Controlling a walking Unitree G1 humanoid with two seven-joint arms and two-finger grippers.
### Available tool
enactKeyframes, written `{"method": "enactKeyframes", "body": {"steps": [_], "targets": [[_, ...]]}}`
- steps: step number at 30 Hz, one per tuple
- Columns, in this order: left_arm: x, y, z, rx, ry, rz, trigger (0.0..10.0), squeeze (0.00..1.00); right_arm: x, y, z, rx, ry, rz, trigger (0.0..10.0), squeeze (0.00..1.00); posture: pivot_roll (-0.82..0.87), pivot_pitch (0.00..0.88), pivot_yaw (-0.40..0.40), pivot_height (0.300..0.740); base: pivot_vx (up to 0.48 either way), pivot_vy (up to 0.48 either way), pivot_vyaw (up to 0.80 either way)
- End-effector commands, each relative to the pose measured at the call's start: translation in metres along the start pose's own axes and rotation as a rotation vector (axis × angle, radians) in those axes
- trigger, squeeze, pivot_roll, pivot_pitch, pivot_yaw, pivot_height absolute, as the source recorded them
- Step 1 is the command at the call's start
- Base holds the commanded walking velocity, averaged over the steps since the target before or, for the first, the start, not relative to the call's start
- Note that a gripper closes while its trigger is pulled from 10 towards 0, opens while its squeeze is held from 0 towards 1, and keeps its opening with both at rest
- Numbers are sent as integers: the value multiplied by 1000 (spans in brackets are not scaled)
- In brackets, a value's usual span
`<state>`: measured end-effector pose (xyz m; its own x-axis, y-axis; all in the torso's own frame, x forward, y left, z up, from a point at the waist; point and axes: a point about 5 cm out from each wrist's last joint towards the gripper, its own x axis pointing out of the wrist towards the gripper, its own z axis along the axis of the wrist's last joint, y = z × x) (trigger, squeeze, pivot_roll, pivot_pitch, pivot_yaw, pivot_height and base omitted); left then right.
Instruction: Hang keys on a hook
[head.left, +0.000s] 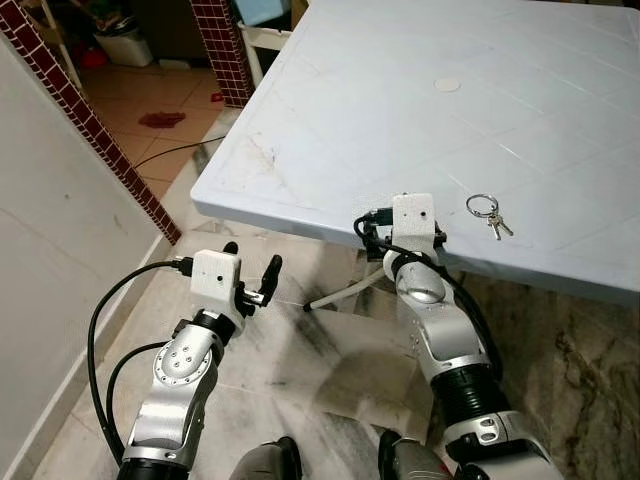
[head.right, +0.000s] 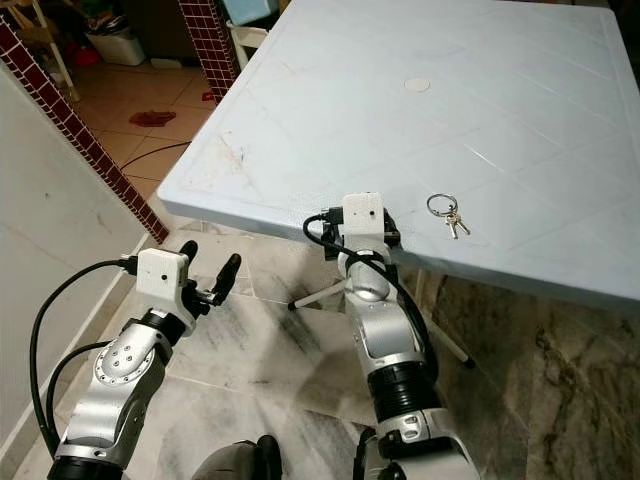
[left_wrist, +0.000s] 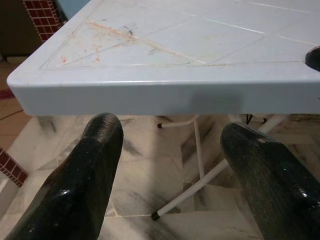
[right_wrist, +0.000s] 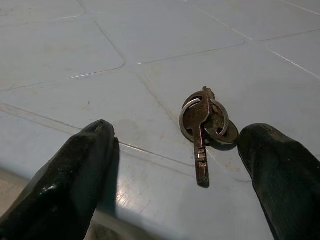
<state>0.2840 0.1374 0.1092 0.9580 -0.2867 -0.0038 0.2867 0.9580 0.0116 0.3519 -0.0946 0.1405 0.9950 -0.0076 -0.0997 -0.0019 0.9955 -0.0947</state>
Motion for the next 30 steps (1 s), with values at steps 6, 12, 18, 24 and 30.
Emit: {"method": "enactKeyframes", "body": {"steps": [6,12,18,24,30], "targets": [[-5,2,-2,5,15,-5,10000,0,4,-4,-11,62,82,-14,0,0,-17,197,133,740,0,0,0],[-5,2,-2,6,17,-3,10000,0,4,2,-13,74,108,-3,0,0,-13,194,130,740,0,0,0],[-6,2,-3,4,17,-4,10000,0,3,3,-16,90,124,1,0,0,-13,193,129,740,0,0,0],[-6,2,-2,6,17,-4,10000,0,2,2,-19,98,136,-4,0,0,-12,192,127,740,0,0,0],[-6,3,-2,7,17,-3,10000,0,2,2,-19,102,138,-3,0,0,-11,194,130,740,0,0,0]]}}
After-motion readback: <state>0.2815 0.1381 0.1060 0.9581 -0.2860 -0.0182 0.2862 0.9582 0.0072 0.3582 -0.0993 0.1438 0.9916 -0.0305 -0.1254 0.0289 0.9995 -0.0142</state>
